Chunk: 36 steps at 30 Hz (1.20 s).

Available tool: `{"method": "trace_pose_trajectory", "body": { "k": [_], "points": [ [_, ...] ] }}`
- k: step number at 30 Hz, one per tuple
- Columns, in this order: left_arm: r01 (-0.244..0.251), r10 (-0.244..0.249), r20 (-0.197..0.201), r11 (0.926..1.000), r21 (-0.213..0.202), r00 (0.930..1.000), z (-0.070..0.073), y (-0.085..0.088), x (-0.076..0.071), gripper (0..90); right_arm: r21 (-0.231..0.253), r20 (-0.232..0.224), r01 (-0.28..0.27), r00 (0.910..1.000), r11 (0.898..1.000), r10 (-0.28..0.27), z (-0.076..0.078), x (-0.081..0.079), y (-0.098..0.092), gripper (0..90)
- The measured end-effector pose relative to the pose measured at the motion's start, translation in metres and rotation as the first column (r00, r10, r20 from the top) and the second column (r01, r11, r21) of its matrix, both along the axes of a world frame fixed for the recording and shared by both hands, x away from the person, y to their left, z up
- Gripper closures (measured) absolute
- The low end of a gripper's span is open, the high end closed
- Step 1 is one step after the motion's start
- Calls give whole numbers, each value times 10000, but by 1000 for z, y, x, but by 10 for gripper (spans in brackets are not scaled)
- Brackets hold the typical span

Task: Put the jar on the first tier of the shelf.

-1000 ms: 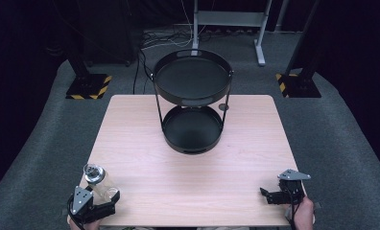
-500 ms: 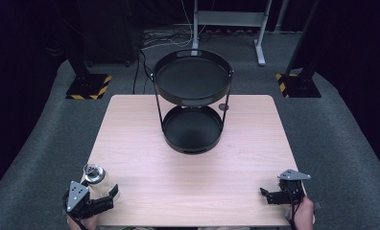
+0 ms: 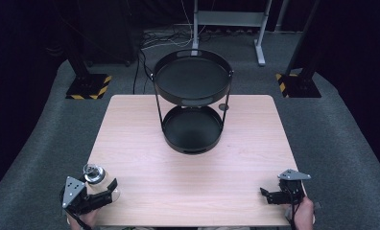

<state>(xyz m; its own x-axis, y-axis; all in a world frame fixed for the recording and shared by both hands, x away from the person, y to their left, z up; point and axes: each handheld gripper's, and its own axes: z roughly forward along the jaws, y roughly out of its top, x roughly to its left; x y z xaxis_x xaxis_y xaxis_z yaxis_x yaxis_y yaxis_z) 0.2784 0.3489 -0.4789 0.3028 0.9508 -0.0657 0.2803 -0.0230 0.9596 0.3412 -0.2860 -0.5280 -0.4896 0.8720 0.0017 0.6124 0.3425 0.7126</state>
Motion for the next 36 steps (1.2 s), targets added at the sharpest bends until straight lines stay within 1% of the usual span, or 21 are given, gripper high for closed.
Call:
{"method": "trace_pose_trajectory", "body": {
  "k": [4,7,9,10,11,13,14,17,19,23,29,36],
  "points": [
    [-89,89,72,10000,-21,9999,2,0,-1,0,-2,2,-1,10000,10000,1,0,0,0,0],
    [-110,111,41,9999,-122,9999,1,1,0,0,-8,7,-6,10000,10000,6,0,0,0,0],
    [-134,134,57,9998,-117,9999,1,1,-1,9,-5,3,-1,10000,10000,1,0,0,0,0],
    [-238,238,118,9997,-79,9996,1,0,-2,70,-12,11,-6,10000,10000,6,0,0,0,0],
    [-37,38,171,10000,-60,9998,1,0,-3,145,-18,19,-4,10000,10000,4,0,0,0,0],
    [-79,80,200,9999,-73,9998,1,-1,-4,178,-19,19,-6,10000,10000,6,0,0,0,0],
    [-49,49,191,10000,-27,9998,1,-2,-4,228,-15,17,-4,10000,10000,4,0,0,0,0],
    [-180,179,227,9998,52,9996,0,-2,-5,298,-17,19,5,10000,10000,-5,0,0,0,0],
    [-173,172,233,9998,49,9996,0,-1,-5,302,-17,21,4,10000,10000,-4,0,0,0,0],
    [-181,177,195,9997,183,9997,1,-2,-5,306,-20,26,8,10000,10000,-8,0,0,0,0],
    [-314,313,115,9994,122,9994,2,-1,-4,309,-21,30,5,10000,10000,-5,0,0,0,0],
    [-158,158,50,9998,135,9999,3,-5,-4,309,-24,33,4,10000,10000,-4,0,0,0,0]
  ]
}}
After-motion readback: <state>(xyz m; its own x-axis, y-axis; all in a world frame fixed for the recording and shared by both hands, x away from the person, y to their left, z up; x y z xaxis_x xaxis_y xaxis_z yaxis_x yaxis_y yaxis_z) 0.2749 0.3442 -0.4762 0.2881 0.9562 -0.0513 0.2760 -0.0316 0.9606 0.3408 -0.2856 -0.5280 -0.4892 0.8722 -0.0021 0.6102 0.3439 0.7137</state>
